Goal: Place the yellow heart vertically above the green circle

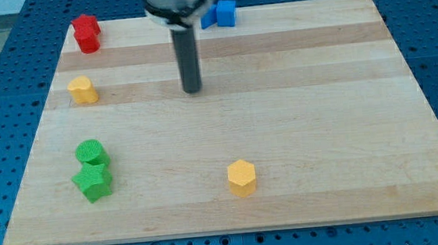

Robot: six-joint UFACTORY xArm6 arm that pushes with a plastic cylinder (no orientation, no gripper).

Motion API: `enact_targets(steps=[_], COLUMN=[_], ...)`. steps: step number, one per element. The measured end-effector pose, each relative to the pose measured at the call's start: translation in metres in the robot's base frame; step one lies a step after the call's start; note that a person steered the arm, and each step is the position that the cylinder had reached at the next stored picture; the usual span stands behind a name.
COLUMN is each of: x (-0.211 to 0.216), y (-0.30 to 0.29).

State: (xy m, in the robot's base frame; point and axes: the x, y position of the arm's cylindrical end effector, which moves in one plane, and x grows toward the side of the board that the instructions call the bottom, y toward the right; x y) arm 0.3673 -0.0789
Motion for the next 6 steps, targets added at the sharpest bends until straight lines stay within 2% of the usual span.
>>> enact_targets(steps=[1,3,4,5,6], x=[-0.036,-0.028,-0.01,-0.003,-0.001], y=[-0.072,-0.21,-0.224,-0.166,-0.076])
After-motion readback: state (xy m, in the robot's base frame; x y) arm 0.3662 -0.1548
